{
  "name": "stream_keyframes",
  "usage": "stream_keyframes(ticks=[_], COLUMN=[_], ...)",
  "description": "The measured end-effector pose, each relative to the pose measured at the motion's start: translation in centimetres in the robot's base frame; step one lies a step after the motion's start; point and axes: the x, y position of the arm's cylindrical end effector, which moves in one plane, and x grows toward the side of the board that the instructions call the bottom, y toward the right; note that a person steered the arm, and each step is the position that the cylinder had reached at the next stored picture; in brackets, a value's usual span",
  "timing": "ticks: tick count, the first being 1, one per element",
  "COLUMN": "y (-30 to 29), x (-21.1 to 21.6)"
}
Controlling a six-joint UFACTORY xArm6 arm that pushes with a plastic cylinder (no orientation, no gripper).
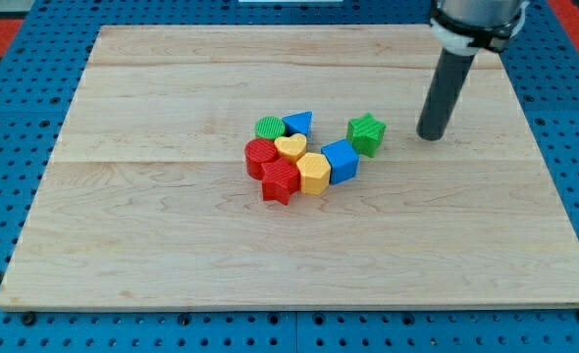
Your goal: Move the green star closer to the group of blocks
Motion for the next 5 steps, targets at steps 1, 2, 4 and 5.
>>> stream_keyframes(ticks=[1,2,4,5], y=[-4.5,-6.1,-2.5,-4.8], x=[0.0,0.0,-1.9,-2.8])
